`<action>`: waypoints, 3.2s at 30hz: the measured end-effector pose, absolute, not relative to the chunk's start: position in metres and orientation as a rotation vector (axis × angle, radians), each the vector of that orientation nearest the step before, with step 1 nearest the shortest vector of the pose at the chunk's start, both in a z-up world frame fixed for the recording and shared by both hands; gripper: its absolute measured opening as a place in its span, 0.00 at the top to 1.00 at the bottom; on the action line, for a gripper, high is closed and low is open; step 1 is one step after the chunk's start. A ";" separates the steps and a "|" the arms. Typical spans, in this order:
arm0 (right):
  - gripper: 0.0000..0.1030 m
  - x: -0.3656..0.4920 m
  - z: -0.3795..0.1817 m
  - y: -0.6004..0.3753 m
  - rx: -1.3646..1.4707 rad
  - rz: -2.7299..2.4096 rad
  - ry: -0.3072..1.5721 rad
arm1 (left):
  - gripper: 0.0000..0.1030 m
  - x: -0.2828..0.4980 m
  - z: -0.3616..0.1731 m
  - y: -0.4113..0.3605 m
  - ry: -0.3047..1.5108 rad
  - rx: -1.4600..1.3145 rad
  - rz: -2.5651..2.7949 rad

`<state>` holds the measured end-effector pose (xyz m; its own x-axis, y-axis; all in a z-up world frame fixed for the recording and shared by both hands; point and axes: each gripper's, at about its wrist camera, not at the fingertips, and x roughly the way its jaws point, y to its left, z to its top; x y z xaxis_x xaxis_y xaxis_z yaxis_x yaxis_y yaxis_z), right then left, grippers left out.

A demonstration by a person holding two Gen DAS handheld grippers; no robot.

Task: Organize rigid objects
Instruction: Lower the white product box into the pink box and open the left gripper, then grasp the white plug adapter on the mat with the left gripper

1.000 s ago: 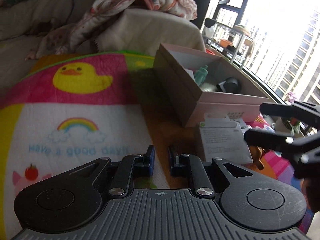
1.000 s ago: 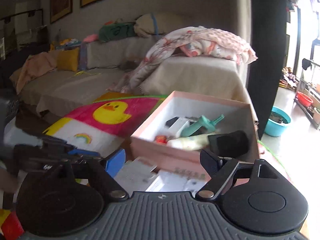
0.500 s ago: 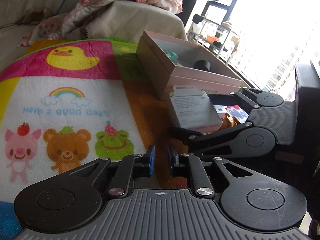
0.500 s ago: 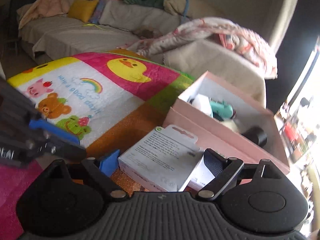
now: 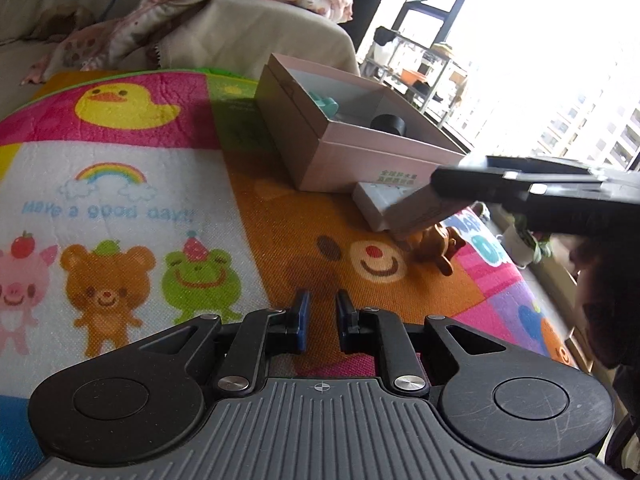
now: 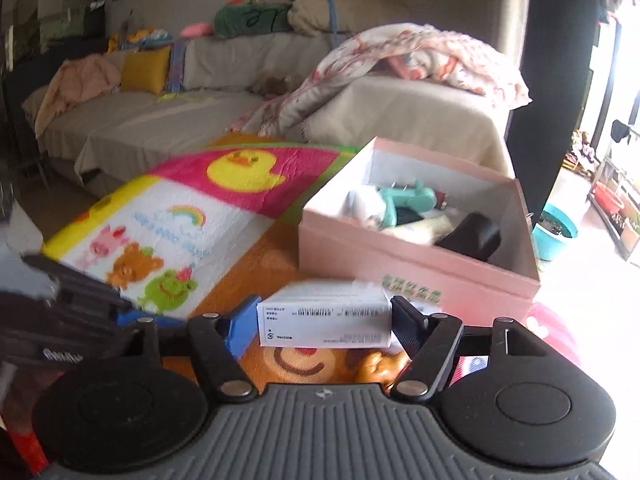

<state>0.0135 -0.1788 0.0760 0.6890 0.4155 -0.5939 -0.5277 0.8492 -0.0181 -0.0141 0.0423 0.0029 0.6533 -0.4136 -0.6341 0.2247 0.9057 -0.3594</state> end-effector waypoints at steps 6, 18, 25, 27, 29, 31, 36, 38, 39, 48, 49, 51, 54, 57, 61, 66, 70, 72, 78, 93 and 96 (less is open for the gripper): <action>0.33 0.040 0.127 -0.200 -0.085 0.468 0.496 | 0.85 -0.013 0.003 0.038 0.784 -0.254 -0.377; 0.23 0.098 0.122 -0.195 -0.056 0.386 0.450 | 0.85 -0.013 0.002 0.039 0.773 -0.231 -0.347; 0.24 0.054 0.033 -0.223 0.004 0.414 0.694 | 0.85 -0.010 0.003 0.030 0.759 -0.211 -0.368; 0.27 0.057 0.021 -0.227 0.059 0.428 0.735 | 0.85 -0.011 0.005 0.025 0.759 -0.192 -0.383; 0.28 0.064 0.013 -0.227 0.112 0.454 0.769 | 0.85 -0.013 0.007 0.019 0.750 -0.163 -0.392; 0.28 0.071 0.007 -0.222 0.141 0.497 0.791 | 0.85 -0.016 0.011 0.018 0.732 -0.144 -0.392; 0.46 0.061 0.007 -0.197 0.072 0.632 0.780 | 0.85 -0.015 0.019 0.026 0.710 -0.142 -0.345; 0.46 0.050 0.009 -0.189 0.036 0.702 0.780 | 0.85 -0.014 0.022 0.029 0.705 -0.139 -0.336; 0.46 0.044 0.010 -0.187 0.016 0.724 0.774 | 0.85 -0.015 0.024 0.029 0.702 -0.134 -0.340; 0.34 0.001 0.010 -0.216 -0.133 0.594 0.723 | 0.85 -0.016 0.031 -0.012 0.653 0.102 -0.438; 0.34 -0.001 0.010 -0.224 -0.113 0.570 0.721 | 0.85 -0.013 0.031 -0.017 0.646 0.131 -0.448; 0.34 -0.004 0.009 -0.238 -0.064 0.541 0.722 | 0.84 -0.003 0.029 -0.027 0.660 0.180 -0.457; 0.33 -0.010 0.007 -0.249 -0.014 0.520 0.717 | 0.84 0.006 0.022 -0.039 0.701 0.230 -0.477; 0.32 -0.015 0.004 -0.252 -0.009 0.511 0.700 | 0.77 0.006 0.021 -0.049 0.713 0.271 -0.517; 0.28 -0.013 0.004 -0.253 0.010 0.515 0.701 | 0.57 0.003 0.019 -0.057 0.725 0.317 -0.557; 0.27 -0.013 0.004 -0.256 0.032 0.513 0.695 | 0.50 0.005 0.020 -0.059 0.736 0.332 -0.589; 0.27 -0.013 0.004 -0.257 0.055 0.513 0.696 | 0.51 0.013 0.026 -0.052 0.708 0.347 -0.540; 0.27 -0.013 0.004 -0.258 0.059 0.514 0.698 | 0.51 0.019 0.026 -0.047 0.710 0.359 -0.515; 0.25 -0.013 0.003 -0.257 0.059 0.515 0.698 | 0.48 0.037 0.022 -0.037 0.723 0.314 -0.513; 0.22 -0.013 0.002 -0.255 0.056 0.519 0.700 | 0.46 0.063 0.007 -0.026 0.762 0.215 -0.430; 0.21 -0.013 0.002 -0.255 0.056 0.519 0.700 | 0.48 0.059 0.007 -0.024 0.762 0.198 -0.433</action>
